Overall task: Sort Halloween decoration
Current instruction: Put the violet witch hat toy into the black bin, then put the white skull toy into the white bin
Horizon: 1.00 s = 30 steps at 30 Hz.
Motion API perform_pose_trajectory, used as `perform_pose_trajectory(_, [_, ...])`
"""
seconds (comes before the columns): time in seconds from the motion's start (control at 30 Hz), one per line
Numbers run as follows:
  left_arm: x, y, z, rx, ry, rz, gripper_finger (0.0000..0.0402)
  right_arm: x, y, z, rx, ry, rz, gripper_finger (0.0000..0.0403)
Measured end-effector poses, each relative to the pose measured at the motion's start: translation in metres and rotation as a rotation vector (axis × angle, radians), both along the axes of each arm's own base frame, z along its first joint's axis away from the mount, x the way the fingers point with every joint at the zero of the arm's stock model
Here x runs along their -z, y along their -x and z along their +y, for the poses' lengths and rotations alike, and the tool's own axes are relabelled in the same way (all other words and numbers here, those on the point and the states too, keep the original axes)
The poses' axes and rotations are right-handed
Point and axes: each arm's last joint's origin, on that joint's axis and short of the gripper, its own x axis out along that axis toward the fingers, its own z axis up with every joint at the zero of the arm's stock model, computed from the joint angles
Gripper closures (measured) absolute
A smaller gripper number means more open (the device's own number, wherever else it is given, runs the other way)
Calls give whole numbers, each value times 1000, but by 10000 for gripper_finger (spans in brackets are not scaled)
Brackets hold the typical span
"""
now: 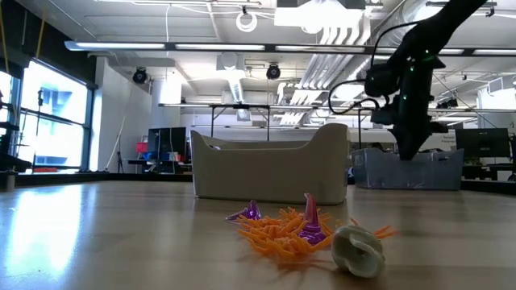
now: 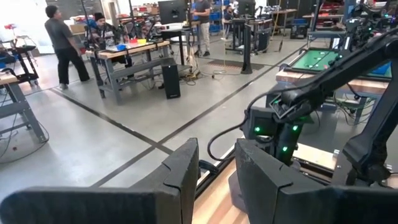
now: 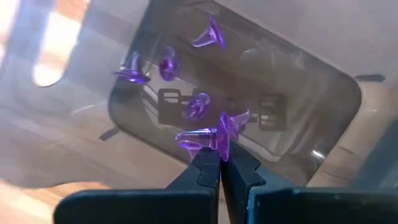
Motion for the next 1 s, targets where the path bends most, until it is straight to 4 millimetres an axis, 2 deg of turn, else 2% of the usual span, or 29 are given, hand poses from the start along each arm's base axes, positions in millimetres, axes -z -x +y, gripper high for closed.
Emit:
perform_pose_trajectory(0.27, [0,0,0,-1,14,-11,307,18,9,2,33,-13,6,403])
perform_pose_trajectory(0.6, [0,0,0,2,35,-28,307,19,8,1,-1,9,-3,397])
perform_pose_trajectory(0.7, [0,0,0,2,35,-28,307,19,9,2,-18,1,7,375])
perform_pose_trajectory(0.9, [0,0,0,1,35,-27,307,19,11,6,-17,-35,34,308])
perform_pose_trajectory(1.0, [0,0,0,-7,34,-25,307,11,12,6,-34,-69,58,283])
